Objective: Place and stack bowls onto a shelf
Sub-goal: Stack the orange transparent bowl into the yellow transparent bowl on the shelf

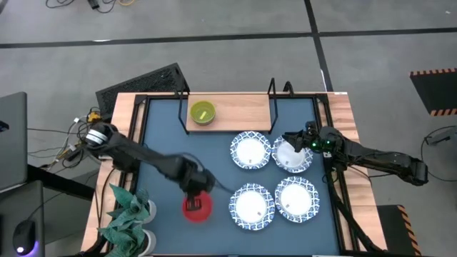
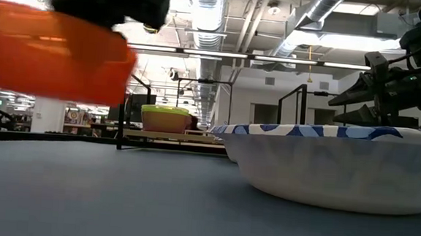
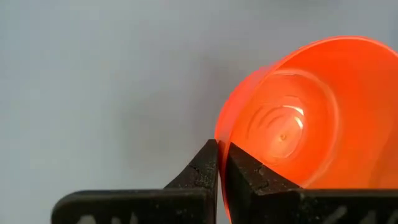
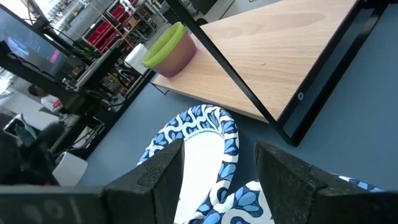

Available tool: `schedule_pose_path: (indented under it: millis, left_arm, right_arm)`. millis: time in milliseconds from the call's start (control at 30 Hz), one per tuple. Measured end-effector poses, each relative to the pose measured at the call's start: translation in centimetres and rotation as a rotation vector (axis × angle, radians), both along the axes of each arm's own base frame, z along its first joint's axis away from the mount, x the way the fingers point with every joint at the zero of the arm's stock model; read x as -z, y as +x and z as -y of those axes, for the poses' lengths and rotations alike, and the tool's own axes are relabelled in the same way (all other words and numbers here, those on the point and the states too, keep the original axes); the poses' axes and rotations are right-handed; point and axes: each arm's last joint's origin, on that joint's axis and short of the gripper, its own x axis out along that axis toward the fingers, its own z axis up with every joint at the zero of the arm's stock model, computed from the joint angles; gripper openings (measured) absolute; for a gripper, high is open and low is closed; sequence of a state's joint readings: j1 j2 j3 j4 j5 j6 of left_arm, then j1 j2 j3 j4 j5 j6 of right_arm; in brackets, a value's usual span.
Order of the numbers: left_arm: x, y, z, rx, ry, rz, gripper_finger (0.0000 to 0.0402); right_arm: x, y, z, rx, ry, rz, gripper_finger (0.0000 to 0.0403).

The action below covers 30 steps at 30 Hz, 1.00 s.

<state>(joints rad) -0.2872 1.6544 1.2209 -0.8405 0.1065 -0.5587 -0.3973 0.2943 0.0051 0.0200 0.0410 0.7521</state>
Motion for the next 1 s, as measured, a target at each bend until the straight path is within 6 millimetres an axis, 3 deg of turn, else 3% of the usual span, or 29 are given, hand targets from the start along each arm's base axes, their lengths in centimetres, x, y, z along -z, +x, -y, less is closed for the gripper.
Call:
schedule_pose_path:
  millis: [300,600,833,1000]
  left_arm:
    - [-4.6,-0.6,-9.9,-0.325,0.105,0.206,0.0000]
    - [-9.6,-1.2,-18.2,-0.553,0.270,0.647,0.0000]
    - [-12.9,-2.7,-24.4,-0.596,0.479,0.708,0.0000]
    - [-13.7,-3.7,-28.4,-0.541,0.560,0.632,0.0000]
  right_arm:
    - [0.0,0.0,0.0,0.006,-0.002,-0.001,0.0220]
    - [0.0,0.0,0.0,0.010,-0.003,-0.001,0.0220]
    - [0.0,0.0,0.1,0.015,-0.003,0.000,0.0220]
    - [0.0,-0.1,0.3,0.039,0.012,0.007,0.0220]
